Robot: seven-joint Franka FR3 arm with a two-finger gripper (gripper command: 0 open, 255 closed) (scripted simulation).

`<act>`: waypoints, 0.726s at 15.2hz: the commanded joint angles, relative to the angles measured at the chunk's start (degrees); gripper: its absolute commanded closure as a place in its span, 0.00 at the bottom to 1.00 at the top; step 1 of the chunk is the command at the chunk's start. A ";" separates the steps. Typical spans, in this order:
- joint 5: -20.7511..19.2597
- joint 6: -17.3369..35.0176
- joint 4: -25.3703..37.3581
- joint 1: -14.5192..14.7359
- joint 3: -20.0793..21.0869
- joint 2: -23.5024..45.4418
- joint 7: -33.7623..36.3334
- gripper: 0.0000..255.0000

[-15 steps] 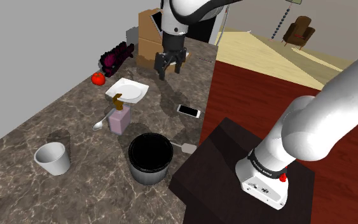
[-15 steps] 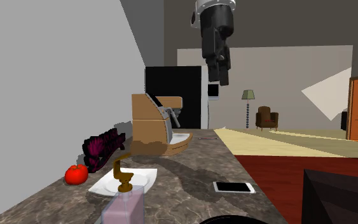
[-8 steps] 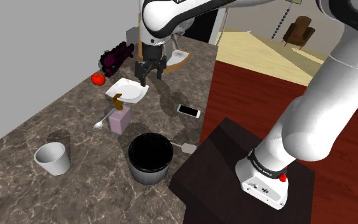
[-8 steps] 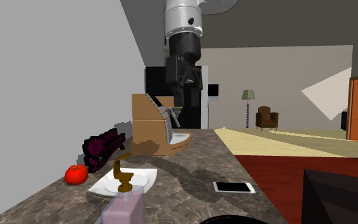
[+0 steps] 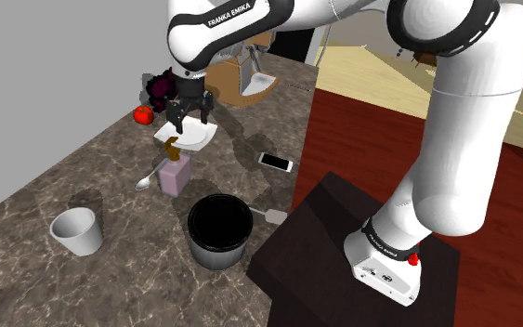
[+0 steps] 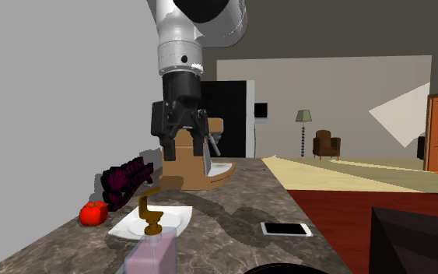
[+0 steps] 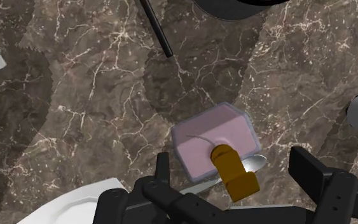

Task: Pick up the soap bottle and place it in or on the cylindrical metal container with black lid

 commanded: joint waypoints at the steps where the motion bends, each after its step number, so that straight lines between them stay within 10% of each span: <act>1: -0.27 -0.51 5.61 0.53 0.03 5.15 0.38 0.00; 7: -0.79 -3.96 23.19 2.29 0.04 19.37 1.24 0.00; 11: -0.86 -1.62 22.08 2.43 -0.01 20.59 1.28 0.00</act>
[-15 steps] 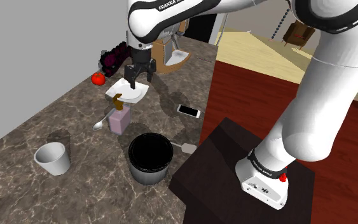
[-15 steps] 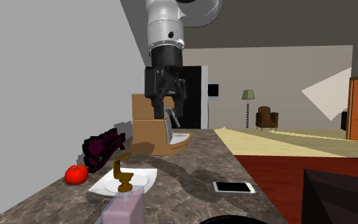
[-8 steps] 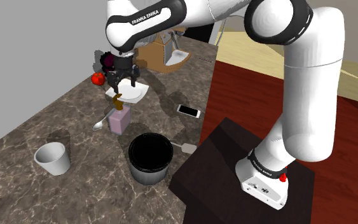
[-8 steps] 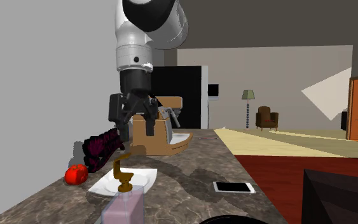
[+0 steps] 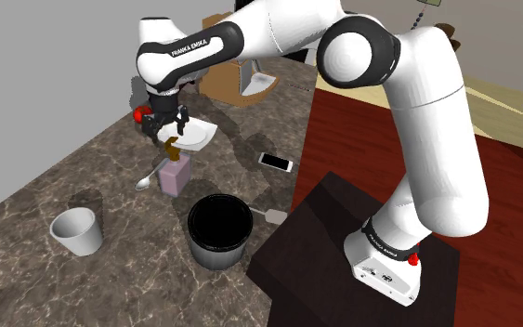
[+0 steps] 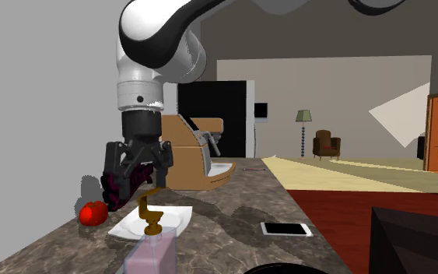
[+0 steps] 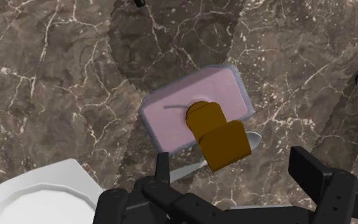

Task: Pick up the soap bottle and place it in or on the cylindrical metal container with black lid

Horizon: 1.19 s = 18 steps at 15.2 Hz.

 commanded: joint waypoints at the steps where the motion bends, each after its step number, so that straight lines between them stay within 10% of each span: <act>1: -0.04 1.16 -0.26 0.05 -0.04 0.89 -0.03 0.00; 11: -0.09 2.59 -0.79 0.15 -0.08 1.79 -0.01 0.00; 12: -0.09 2.59 -0.78 0.15 -0.08 1.79 -0.01 1.00; 18: -0.09 2.59 -0.78 0.15 -0.08 1.79 0.00 1.00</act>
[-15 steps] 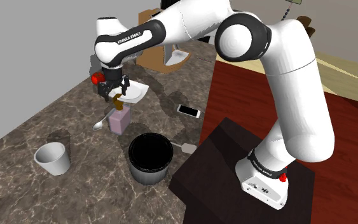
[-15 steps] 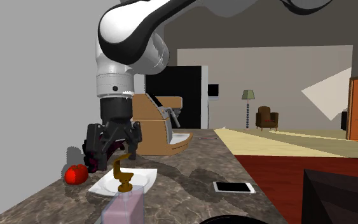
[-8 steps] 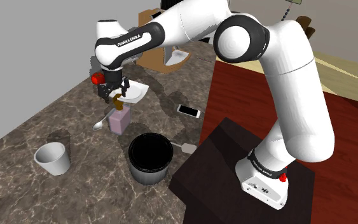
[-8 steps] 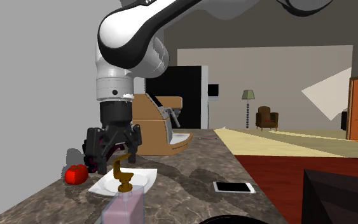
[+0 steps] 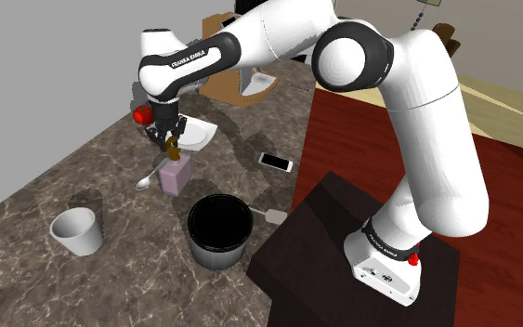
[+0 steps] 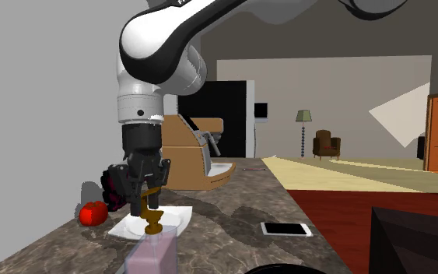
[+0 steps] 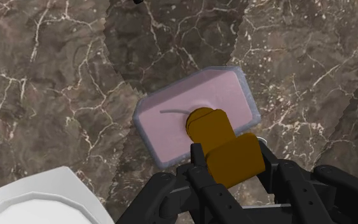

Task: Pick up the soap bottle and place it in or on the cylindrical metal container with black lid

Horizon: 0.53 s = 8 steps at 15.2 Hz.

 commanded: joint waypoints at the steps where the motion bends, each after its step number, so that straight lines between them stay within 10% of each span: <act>1: -0.01 -0.01 -0.01 0.00 -0.01 0.01 0.00 1.00; 8: 0.11 -2.49 0.34 -0.09 0.10 -2.12 0.12 1.00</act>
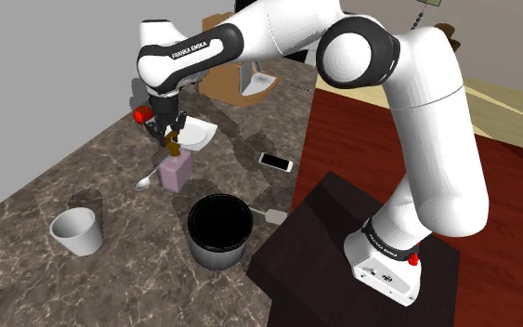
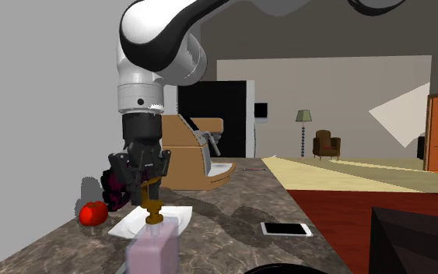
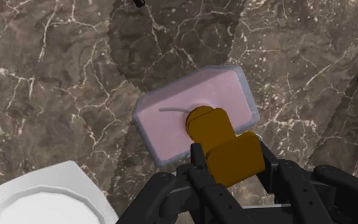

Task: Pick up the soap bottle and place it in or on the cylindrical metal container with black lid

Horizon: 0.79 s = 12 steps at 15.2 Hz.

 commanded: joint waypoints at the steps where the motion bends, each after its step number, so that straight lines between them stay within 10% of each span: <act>1: 0.04 -1.07 0.24 0.05 0.06 -0.85 0.15 1.00; 12: 0.26 -7.23 2.73 -0.06 0.27 -4.55 0.44 1.00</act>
